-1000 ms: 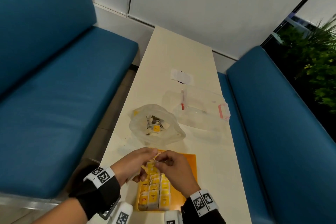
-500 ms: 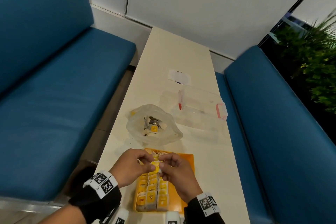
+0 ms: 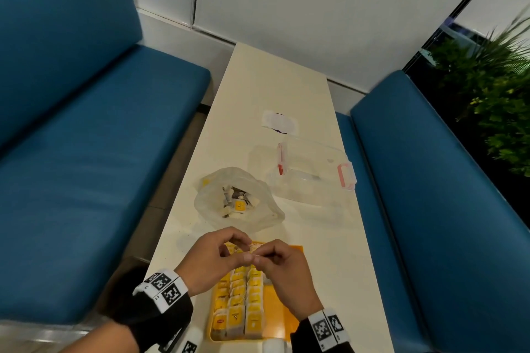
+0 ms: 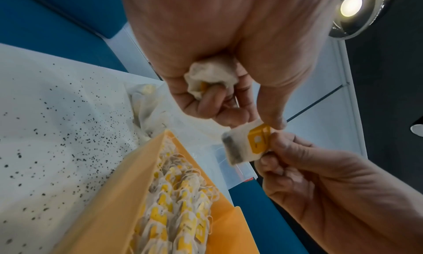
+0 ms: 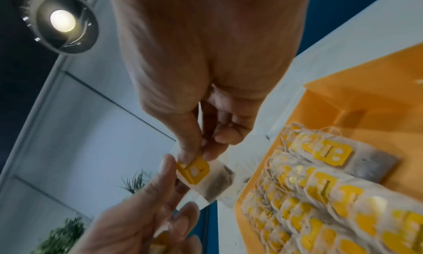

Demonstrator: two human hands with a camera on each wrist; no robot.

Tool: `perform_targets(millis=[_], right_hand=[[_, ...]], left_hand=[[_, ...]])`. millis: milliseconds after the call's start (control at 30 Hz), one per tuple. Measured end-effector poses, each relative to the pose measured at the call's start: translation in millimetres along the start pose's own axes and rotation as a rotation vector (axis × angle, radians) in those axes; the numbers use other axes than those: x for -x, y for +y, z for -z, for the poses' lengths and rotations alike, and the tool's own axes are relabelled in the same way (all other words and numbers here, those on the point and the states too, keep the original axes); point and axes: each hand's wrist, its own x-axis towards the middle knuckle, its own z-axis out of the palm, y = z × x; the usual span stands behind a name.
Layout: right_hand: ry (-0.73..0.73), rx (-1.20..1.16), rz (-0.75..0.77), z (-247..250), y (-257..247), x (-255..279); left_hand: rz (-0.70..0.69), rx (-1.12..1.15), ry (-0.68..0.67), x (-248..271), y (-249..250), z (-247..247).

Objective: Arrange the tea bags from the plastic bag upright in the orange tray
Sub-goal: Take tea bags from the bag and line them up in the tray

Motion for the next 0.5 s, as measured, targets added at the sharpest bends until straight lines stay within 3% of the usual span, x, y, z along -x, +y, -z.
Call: perform_targets(millis=[233,400,500], right_hand=[[0.025,-0.172,-0.099,2.7,-2.7,-2.6],[0.039,-0.159,-0.151,9.7,4.1,-4.0],[0.088,-0.102,-0.177,29.0,9.4,-6.4]], left_hand=[[0.021,-0.015,0.001,-5.6,-5.4,-4.5],[0.021,-0.037,0.017,-4.4,-8.5,-8.2],[0.068,-0.078,0.097,-1.9,-17.9,-1.5]])
